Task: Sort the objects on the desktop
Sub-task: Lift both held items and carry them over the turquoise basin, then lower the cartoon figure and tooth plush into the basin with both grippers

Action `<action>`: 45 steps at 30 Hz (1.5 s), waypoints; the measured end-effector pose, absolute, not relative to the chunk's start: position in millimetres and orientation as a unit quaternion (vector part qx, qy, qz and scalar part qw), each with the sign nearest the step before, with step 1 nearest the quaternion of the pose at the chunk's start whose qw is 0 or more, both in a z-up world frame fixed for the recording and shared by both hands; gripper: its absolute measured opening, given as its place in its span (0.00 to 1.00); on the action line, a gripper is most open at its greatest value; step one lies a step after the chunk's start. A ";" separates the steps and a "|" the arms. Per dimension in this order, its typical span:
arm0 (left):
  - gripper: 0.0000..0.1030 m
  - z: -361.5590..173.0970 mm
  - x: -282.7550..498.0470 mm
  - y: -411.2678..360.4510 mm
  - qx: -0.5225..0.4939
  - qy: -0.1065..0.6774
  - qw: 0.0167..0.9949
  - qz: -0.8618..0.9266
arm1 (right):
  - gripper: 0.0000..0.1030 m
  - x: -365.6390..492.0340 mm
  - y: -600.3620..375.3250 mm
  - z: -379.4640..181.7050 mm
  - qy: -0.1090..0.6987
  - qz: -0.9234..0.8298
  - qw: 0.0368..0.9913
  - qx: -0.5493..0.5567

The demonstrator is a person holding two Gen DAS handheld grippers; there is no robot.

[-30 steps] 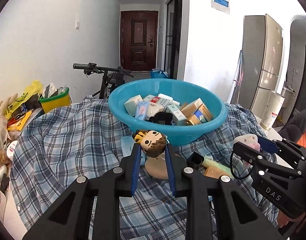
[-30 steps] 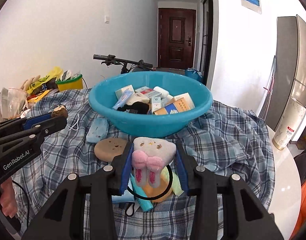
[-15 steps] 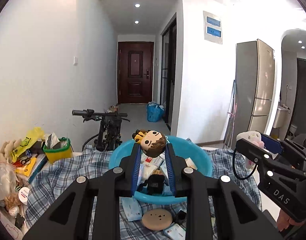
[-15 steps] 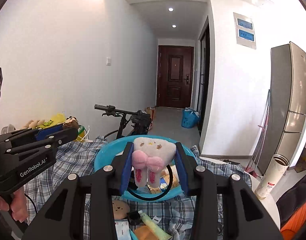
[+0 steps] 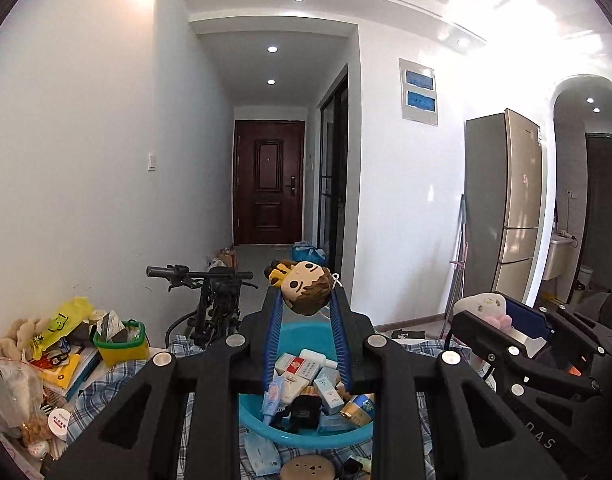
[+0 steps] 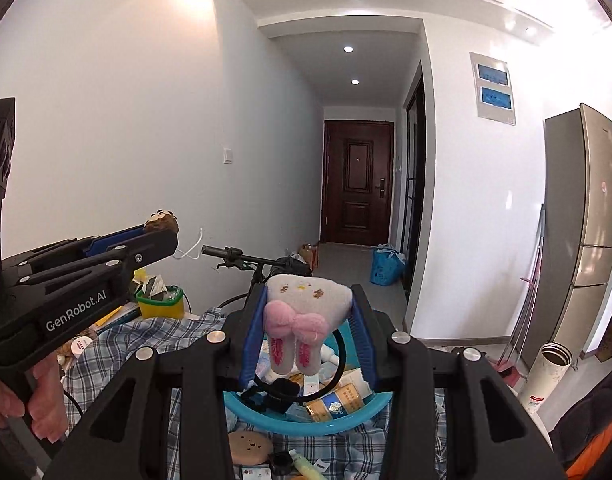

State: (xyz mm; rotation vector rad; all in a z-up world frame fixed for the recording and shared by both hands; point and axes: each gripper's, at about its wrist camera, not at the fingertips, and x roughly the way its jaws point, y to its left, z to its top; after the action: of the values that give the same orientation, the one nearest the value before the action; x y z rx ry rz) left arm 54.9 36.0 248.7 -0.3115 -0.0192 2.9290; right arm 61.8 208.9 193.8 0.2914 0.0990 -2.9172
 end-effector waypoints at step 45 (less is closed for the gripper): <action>0.25 159.3 -200.6 42.2 -0.146 0.002 0.046 0.988 | 0.38 -164.6 210.1 156.3 0.041 -0.983 0.028 0.179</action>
State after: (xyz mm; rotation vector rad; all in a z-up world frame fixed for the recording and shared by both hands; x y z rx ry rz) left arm -200.6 42.2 159.3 -0.4464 0.0059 3.0165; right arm -164.6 210.1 156.3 0.5513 0.1258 -3.0334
